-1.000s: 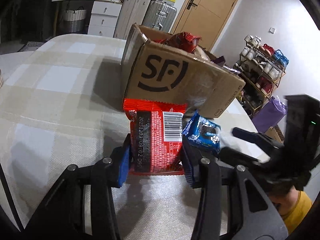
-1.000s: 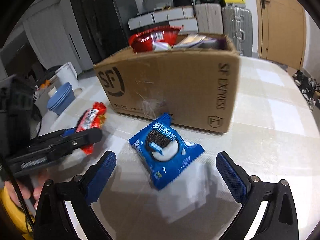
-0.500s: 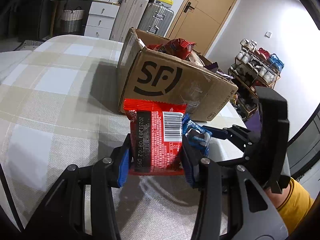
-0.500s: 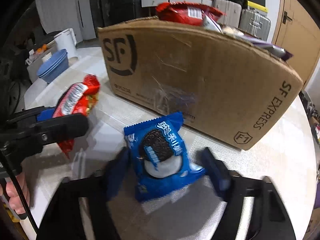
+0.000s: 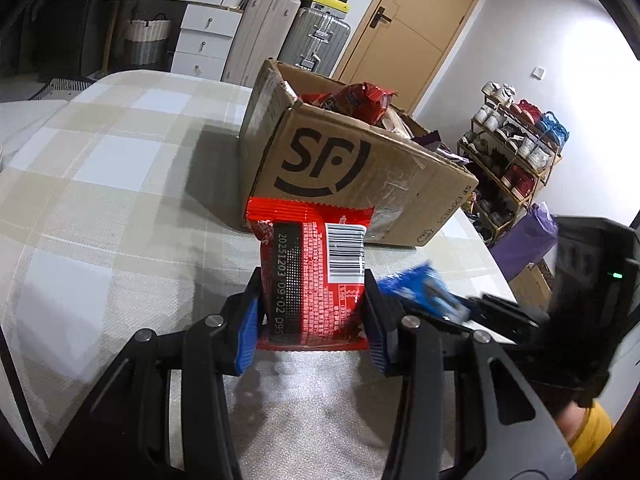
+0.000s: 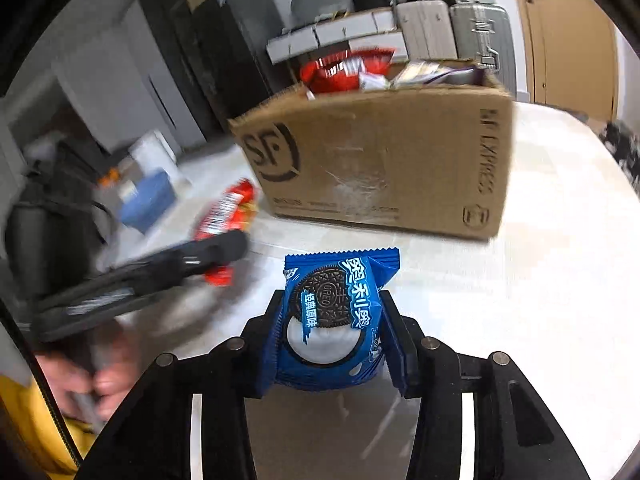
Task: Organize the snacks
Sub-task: 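Grasp the red chocolate packet with the left tool while the right tool grasps the blue Oreo packet, then lift both held packets and carry them over the cardboard box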
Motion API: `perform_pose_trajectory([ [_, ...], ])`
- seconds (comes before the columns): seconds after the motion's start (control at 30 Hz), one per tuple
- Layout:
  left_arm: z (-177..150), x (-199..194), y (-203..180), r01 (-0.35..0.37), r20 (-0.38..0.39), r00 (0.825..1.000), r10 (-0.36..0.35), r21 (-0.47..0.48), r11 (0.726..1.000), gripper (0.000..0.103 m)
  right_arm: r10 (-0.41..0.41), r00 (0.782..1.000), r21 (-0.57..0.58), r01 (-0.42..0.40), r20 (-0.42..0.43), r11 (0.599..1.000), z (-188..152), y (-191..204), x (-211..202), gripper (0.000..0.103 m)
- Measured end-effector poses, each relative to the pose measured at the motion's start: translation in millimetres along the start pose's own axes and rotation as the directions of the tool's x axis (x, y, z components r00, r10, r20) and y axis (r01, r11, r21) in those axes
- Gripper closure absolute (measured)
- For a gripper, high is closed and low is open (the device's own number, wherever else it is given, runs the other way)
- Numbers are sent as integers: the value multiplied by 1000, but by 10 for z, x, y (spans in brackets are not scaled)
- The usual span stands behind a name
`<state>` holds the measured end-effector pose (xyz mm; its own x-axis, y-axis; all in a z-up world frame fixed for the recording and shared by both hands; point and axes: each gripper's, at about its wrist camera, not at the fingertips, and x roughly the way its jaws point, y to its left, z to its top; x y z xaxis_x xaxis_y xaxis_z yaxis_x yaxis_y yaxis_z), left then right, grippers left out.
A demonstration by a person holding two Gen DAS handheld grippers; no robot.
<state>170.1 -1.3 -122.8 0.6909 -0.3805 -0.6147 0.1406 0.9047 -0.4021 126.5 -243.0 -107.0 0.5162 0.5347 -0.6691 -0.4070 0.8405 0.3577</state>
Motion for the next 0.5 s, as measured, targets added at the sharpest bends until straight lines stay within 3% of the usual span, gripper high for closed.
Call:
perform_pose_trajectory([
  [0.13,-4,-88,-103,-34,7,999,34,20,999,62,18,999,56,-20,38,998,-206,50,-376,59],
  [0.23,-35,-257,-223,-7,0,1000,7,21,1000,62,29,998,62,-33,60,998,-317,61,-600,59],
  [0.5,-276,-780,-477,-39,-26,999,40,64,997,62,79,984,74,-92,157,993,-482,237,-1137,59],
])
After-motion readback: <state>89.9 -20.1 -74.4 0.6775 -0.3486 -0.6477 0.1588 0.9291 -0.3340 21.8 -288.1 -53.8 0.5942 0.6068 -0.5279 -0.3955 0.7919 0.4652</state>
